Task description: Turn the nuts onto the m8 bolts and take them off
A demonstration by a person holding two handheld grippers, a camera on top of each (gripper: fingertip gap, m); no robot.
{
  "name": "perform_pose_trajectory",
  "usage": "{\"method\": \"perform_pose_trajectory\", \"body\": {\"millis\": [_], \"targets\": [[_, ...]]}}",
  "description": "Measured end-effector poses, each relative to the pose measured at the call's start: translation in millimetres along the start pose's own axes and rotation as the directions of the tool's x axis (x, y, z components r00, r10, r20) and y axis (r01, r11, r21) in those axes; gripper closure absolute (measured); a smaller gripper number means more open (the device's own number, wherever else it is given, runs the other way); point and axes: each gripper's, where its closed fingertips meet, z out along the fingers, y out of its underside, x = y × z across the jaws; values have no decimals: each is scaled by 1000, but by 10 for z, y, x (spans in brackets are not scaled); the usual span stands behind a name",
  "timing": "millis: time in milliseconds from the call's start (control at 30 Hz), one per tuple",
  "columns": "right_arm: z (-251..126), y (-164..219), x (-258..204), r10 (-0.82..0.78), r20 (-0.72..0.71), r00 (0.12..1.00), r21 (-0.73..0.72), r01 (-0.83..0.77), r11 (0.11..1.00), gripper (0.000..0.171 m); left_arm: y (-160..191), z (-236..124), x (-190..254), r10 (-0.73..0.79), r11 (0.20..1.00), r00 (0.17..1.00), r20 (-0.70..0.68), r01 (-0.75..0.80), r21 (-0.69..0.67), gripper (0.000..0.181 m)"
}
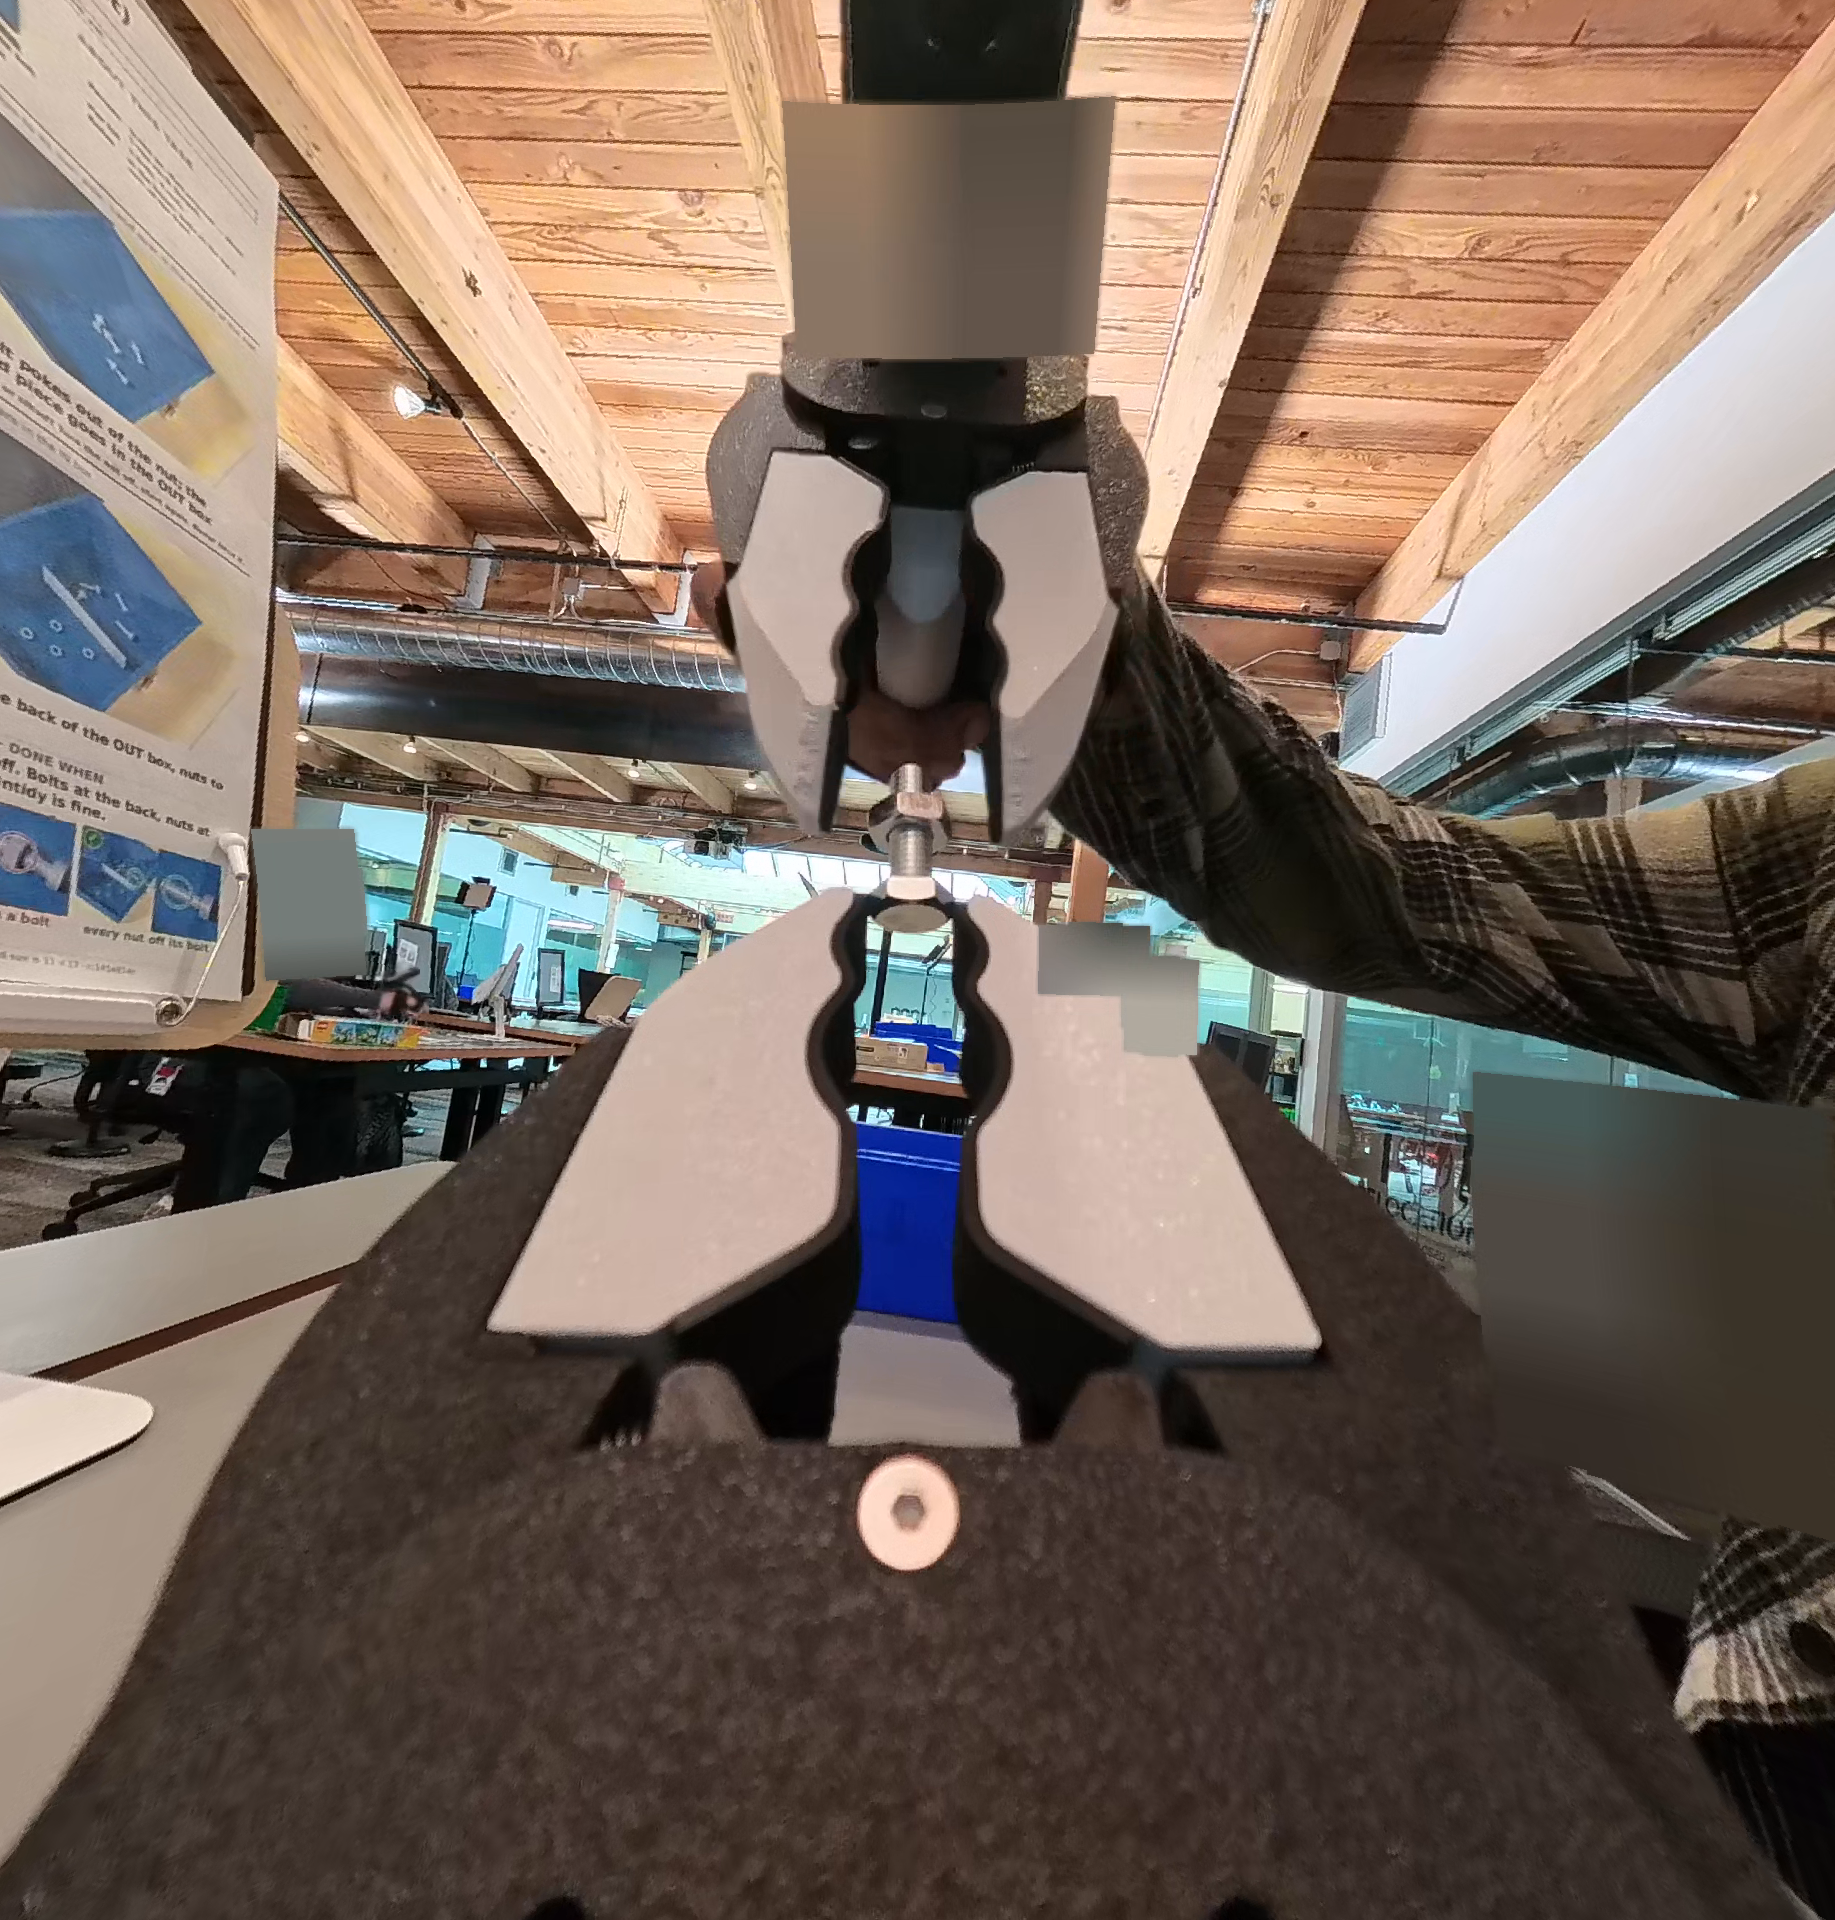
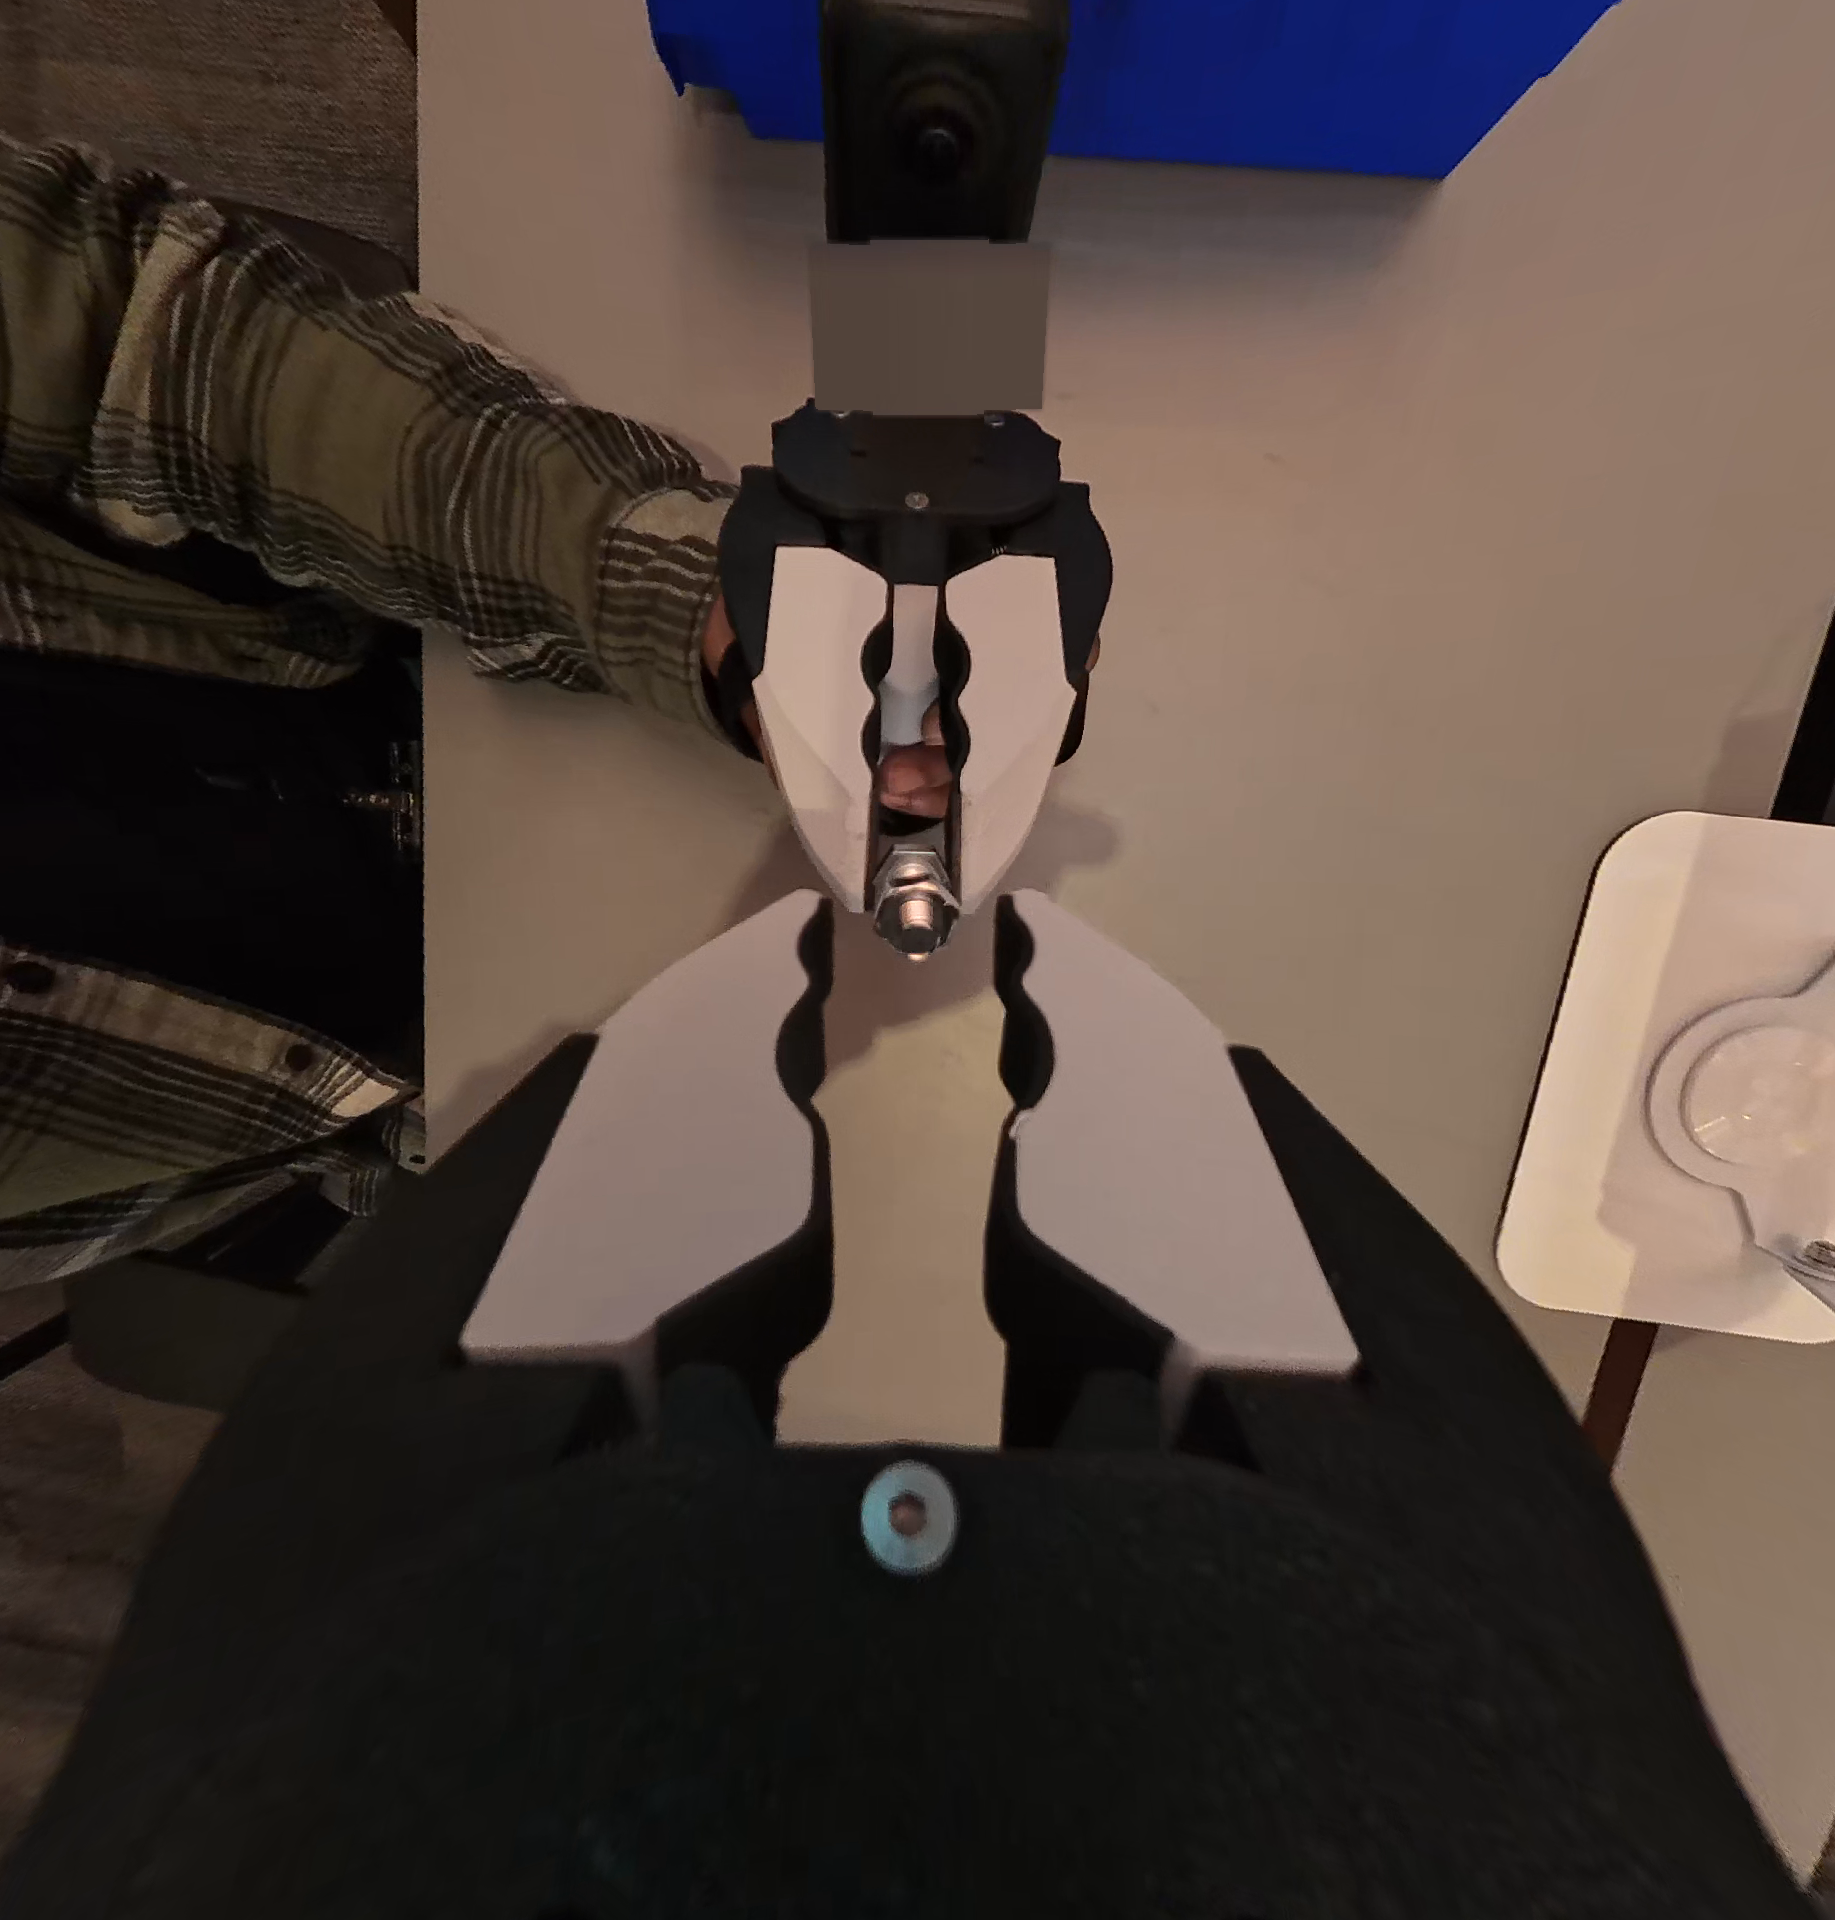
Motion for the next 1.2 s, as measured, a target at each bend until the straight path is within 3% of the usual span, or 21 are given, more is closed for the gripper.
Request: {"method": "perform_pose_trajectory", "body": {"millis": [100,467,700,800,933,1200], "targets": [[34,11,0,12,15,1000,-3,-12,1000,155,1,-3,-2,1,1000,1000,1,-1,0,167],[-31,131,-29,23,20,1000,23,-23,999,157,71,72,27,-3,1000,1000,-13,3,-28,166],[-419,510,-3,107,-73,992,104,-99,990,157,78,42,-30,-15,999,1000,10,15,-31,162],[-715,914,45,205,-148,967,150,-183,972,157,136,62,-28,-18,998,1000,9,18,-59,161],[-1065,1725,80,375,-234,897,184,-338,923,156,218,75,-28,-18,995,1000,7,18,-99,161],[-1340,3643,-6,703,-313,639,215,-673,708,156,284,96,-15,-21,990,1000,0,21,-142,162]]}}
